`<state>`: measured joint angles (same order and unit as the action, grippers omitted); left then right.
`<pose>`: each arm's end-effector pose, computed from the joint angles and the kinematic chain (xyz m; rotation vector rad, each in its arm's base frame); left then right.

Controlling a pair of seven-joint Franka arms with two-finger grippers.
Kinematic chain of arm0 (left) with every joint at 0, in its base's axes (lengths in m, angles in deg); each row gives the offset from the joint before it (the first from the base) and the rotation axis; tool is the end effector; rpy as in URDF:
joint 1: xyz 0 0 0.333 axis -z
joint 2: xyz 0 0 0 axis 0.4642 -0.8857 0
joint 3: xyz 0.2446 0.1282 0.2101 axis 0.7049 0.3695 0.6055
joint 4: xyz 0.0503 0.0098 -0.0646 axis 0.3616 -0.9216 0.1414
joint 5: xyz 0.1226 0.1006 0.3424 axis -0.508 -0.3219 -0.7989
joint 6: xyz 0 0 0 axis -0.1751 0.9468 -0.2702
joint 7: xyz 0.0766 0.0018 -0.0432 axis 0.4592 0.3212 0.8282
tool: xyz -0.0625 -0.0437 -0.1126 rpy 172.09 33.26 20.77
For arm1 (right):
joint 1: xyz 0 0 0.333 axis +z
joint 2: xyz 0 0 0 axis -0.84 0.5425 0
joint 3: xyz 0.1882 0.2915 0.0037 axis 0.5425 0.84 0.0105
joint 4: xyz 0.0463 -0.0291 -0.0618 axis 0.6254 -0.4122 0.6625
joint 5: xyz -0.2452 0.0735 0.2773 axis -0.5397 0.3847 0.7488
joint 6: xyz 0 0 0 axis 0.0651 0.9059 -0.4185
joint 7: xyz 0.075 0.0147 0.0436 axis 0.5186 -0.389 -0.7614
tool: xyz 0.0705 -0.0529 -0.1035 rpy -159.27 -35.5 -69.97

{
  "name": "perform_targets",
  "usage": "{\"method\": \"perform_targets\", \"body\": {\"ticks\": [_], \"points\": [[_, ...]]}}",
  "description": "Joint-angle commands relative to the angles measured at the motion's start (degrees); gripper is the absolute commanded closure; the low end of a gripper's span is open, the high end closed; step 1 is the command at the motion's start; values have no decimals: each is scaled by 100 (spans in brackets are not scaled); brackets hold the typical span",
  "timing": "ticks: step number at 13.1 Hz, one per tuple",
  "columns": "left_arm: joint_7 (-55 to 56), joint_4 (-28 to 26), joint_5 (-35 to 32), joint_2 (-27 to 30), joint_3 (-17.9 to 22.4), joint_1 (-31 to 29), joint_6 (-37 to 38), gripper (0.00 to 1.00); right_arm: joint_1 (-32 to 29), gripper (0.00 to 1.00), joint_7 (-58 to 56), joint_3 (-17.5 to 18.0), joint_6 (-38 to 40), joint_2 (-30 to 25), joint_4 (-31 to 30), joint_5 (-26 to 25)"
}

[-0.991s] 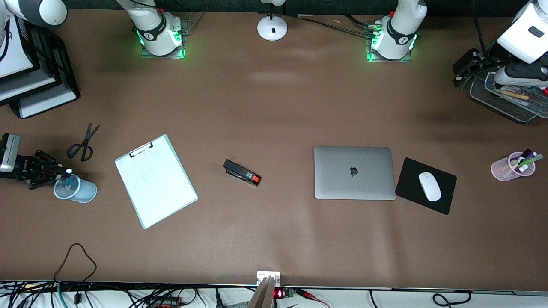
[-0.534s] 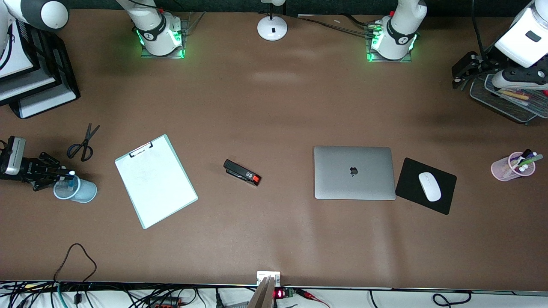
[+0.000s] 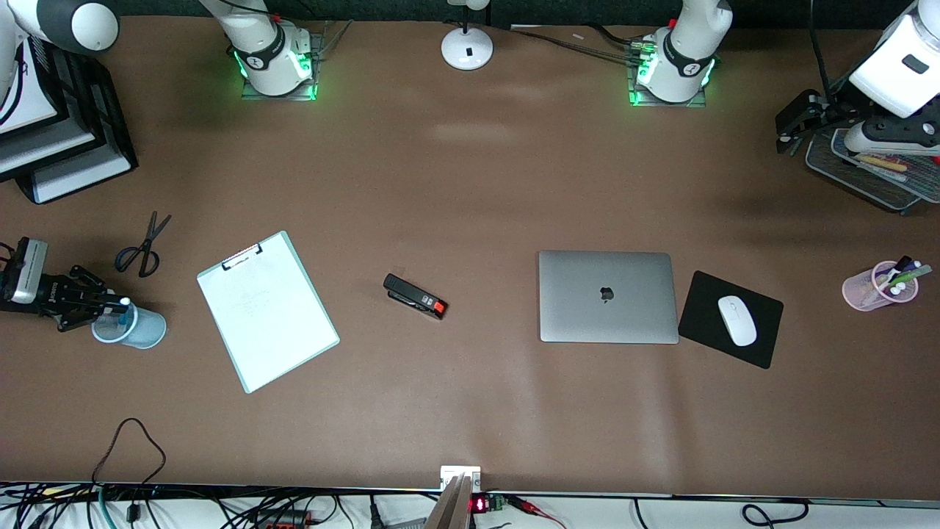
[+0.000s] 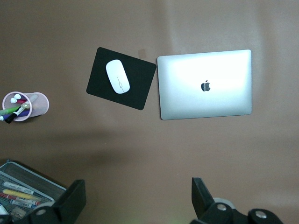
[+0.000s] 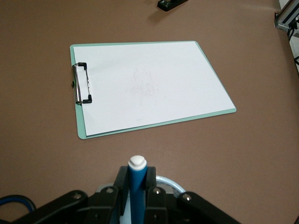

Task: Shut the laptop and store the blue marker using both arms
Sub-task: 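Lower the blue marker into the light blue cup with the right gripper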

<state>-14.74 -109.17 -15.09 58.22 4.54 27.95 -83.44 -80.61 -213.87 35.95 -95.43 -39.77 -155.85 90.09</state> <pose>0.4968 -0.0500 0.6467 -3.0948 0.0976 0.0196 0.6755 -0.2624 0.2571 -1.5332 -2.1359 -0.7444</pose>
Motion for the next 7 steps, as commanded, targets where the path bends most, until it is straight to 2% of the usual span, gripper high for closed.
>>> {"method": "perform_targets", "body": {"ticks": [1, 7], "points": [[-128, 18, 33, -22, 16, -12, -31, 0, -17, 0, 58, 36, 5, 118, 195, 109], [-128, 9, 42, -13, 24, -21, -13, 0, -18, 0, 1428, 1, 558, -162, 212, 179]]}}
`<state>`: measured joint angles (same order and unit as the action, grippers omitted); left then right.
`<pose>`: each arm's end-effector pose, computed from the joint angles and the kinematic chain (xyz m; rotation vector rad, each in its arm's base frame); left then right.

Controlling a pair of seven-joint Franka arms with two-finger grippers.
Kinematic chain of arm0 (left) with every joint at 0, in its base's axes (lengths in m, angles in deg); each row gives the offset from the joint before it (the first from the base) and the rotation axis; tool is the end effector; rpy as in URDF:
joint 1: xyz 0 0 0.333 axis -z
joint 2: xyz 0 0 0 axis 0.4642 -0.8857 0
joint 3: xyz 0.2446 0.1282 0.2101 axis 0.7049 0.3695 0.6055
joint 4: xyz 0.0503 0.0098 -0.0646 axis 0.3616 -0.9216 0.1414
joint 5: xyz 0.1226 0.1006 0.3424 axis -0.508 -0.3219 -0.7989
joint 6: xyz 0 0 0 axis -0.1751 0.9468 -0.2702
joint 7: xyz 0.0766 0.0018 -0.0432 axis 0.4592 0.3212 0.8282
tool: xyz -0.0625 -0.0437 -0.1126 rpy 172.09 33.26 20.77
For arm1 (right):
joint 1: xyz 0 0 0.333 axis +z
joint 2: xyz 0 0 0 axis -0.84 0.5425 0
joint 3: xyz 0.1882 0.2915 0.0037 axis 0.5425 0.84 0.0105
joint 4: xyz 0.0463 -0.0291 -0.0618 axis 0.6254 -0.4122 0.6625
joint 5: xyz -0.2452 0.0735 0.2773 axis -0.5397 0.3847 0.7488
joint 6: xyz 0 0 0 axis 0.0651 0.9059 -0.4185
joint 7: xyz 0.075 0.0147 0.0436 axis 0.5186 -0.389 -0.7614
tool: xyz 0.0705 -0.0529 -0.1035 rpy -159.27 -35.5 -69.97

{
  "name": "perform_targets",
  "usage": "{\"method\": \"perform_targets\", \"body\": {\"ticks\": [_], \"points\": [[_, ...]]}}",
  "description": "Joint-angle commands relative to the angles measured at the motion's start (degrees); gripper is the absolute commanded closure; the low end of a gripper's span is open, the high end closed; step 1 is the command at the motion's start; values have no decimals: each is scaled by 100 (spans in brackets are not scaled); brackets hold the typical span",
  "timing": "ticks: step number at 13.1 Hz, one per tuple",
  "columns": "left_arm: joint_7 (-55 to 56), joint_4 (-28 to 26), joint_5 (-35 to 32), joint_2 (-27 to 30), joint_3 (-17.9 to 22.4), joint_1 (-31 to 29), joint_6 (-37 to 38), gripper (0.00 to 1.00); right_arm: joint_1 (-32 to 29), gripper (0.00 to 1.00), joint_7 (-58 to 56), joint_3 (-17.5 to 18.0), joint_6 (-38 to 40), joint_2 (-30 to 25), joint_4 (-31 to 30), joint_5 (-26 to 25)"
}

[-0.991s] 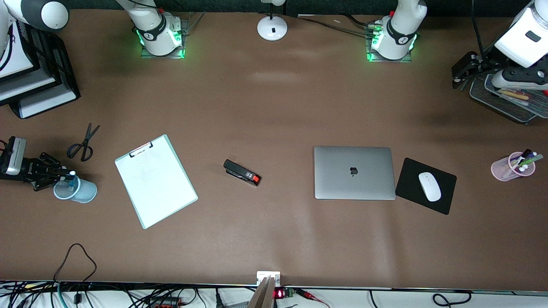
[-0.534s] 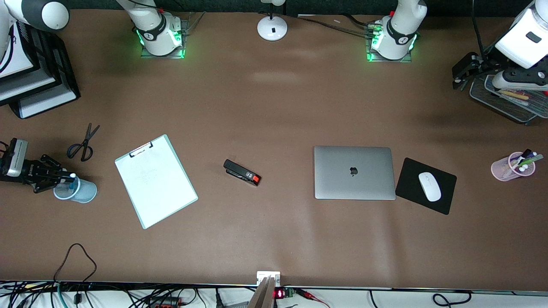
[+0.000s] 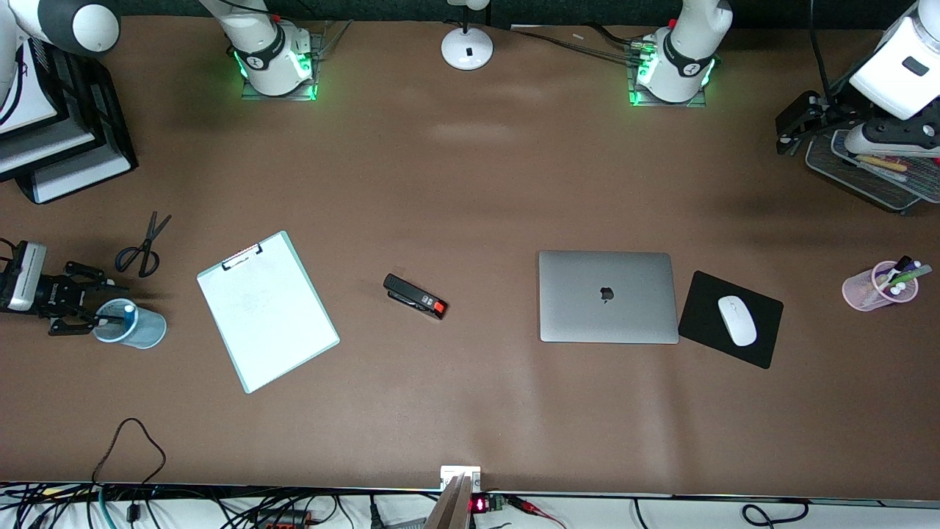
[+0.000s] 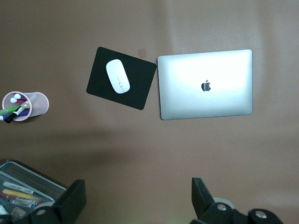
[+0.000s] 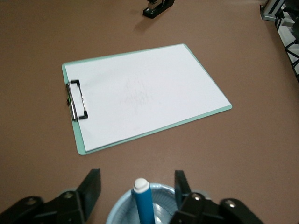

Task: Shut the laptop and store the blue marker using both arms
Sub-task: 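Lower the blue marker into the light blue cup with the right gripper, then open the right gripper to release the marker in the cup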

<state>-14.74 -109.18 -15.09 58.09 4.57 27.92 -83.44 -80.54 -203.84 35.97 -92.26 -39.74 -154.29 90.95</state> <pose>0.4975 -0.0494 0.6455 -3.0949 0.0961 0.0234 0.6770 -0.2557 0.2681 -1.6476 -1.9620 -0.7017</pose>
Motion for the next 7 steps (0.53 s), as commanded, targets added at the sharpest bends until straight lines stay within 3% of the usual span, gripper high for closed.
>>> {"method": "perform_targets", "body": {"ticks": [1, 4, 7], "points": [[-127, 9, 42, 0, 30, -17, -21, 0, -7, 0, 627, -19, 294, -280, 57, 66], [-136, 9, 59, 9, 47, -17, -4, 0, 10, 0, 1199, -28, 557, -571, 65, -118], [-154, 27, 68, 18, 56, -17, 5, 0, 247, 0, 1717, -1, 681, -1167, 65, -618]]}}
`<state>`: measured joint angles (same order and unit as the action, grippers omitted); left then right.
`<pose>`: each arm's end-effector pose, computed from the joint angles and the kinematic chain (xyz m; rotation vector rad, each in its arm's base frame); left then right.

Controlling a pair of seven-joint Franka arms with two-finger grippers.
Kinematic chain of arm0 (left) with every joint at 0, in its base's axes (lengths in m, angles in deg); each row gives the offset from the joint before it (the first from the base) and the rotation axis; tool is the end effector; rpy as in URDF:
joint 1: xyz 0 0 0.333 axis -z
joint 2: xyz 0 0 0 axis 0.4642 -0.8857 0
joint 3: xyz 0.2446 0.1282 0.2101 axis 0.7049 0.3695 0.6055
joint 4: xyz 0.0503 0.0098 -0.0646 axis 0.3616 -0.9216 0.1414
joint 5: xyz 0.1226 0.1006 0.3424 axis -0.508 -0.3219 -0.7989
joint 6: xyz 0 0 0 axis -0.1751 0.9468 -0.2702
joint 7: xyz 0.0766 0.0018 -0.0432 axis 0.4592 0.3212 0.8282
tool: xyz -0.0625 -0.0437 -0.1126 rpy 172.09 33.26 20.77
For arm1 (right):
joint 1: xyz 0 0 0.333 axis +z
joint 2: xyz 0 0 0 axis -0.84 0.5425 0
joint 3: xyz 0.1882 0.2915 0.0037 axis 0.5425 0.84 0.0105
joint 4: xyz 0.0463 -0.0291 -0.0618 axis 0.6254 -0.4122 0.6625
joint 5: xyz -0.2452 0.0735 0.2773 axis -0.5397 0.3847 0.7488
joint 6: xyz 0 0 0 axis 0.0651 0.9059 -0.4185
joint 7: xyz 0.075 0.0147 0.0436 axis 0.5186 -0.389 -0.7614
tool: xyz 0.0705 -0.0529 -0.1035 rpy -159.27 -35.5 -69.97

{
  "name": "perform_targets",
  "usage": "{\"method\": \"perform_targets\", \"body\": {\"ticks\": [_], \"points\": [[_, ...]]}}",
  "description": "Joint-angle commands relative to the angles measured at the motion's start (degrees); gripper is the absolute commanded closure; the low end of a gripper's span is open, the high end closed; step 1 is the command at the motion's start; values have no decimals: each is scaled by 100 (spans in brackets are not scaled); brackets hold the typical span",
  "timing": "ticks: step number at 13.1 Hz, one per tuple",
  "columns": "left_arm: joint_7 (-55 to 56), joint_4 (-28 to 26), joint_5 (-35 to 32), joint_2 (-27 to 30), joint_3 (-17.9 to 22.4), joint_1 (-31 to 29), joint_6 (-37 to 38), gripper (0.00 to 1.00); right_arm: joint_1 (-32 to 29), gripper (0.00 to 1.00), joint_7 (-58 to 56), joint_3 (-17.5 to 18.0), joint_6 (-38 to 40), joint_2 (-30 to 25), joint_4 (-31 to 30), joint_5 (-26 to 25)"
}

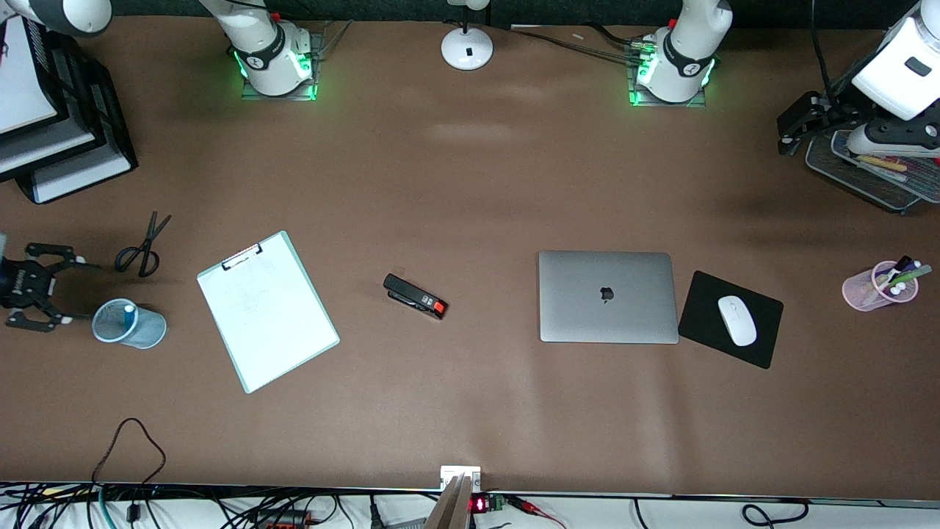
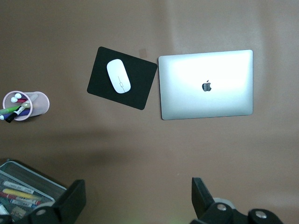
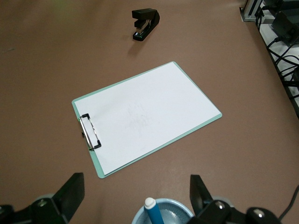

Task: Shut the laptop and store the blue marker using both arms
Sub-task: 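Open the right gripper to release the marker in the cup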

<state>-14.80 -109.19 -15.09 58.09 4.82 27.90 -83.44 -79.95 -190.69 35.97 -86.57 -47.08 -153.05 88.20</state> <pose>0.4977 -0.0470 0.6454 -3.0955 0.0904 0.0238 0.6703 -0.2439 0.3643 -1.7829 -1.8588 -0.6015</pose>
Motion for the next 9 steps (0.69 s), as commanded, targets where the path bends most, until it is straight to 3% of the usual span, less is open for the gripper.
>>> {"method": "perform_targets", "body": {"ticks": [1, 9], "points": [[-147, 28, 68, 35, 32, -15, 14, 0, 267, 0, 647, 7, 121, -626, -59, -466], [-147, 54, 85, 79, 32, -15, 110, 0, 1190, 0, 2827, -19, 358, -1340, -50, -906]]}}
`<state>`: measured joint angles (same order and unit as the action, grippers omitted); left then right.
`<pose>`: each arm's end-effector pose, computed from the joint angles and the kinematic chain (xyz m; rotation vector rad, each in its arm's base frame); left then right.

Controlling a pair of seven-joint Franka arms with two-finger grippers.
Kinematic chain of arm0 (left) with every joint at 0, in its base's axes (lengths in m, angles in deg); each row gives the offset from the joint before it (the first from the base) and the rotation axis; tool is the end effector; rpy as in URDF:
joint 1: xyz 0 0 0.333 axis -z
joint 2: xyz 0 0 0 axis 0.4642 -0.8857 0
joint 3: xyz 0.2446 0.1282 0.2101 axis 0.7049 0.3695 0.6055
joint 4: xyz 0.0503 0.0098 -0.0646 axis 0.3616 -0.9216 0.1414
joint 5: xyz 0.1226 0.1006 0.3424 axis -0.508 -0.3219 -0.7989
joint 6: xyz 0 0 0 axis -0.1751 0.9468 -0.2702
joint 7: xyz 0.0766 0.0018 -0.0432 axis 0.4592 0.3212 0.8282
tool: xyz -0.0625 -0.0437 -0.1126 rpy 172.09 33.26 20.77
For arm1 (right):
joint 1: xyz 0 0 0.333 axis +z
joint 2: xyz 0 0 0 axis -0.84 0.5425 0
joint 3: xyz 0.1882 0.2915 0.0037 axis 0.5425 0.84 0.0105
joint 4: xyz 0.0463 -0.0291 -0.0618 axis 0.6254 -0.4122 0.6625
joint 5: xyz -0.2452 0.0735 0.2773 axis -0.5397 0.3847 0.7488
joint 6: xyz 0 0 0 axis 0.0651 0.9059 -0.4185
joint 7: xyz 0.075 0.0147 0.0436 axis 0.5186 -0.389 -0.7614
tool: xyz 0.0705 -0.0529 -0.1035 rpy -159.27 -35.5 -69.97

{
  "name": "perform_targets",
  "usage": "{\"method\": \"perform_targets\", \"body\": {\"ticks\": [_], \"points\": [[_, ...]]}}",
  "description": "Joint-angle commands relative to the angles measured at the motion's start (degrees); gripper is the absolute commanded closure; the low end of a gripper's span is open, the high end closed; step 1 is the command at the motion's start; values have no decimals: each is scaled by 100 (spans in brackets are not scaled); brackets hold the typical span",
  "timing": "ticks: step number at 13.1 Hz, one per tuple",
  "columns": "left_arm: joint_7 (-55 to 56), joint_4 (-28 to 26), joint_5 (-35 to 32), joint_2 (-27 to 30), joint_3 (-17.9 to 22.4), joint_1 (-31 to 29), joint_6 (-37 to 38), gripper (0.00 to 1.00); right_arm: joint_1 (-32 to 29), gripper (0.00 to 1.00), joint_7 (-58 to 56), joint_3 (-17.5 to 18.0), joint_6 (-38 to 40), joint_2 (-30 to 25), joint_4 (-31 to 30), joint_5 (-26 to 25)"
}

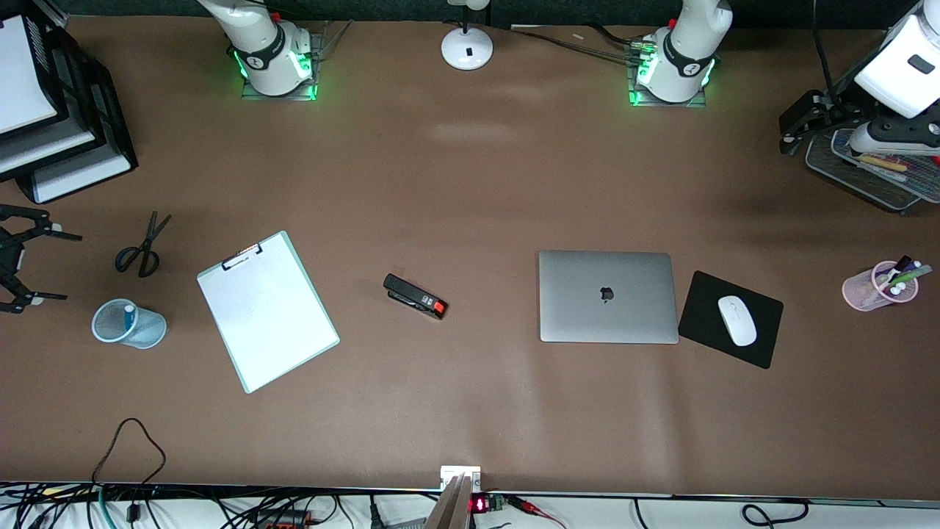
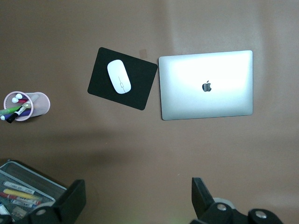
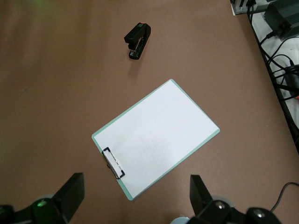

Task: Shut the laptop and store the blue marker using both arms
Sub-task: 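Open the right gripper to release the marker in the cup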

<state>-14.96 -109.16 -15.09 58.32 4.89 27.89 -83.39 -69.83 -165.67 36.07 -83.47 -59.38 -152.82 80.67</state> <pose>0.4965 -0.0462 0.6476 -3.0955 0.0924 0.0183 0.6678 -0.1277 0.5051 -2.0325 -1.7714 -0.3636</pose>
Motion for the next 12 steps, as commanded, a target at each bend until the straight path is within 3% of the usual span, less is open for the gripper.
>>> {"method": "perform_targets", "body": {"ticks": [1, 7, 9, 12], "points": [[-131, 51, 86, 57, 25, -22, 130, 0, 283, 0, 545, -28, 13, -127, -64, -197], [-227, 33, 322, 101, 25, -136, 148, 0, 924, 0, 2485, -20, -48, -294, 156, -714], [-228, 33, 323, 92, 25, -137, 140, 0, 1232, 0, 3418, -11, -276, -583, -124, -1197], [-228, 33, 323, 92, 25, -137, 131, 0, 1417, 0, 4716, -11, -567, -1119, -922, -1314]]}}
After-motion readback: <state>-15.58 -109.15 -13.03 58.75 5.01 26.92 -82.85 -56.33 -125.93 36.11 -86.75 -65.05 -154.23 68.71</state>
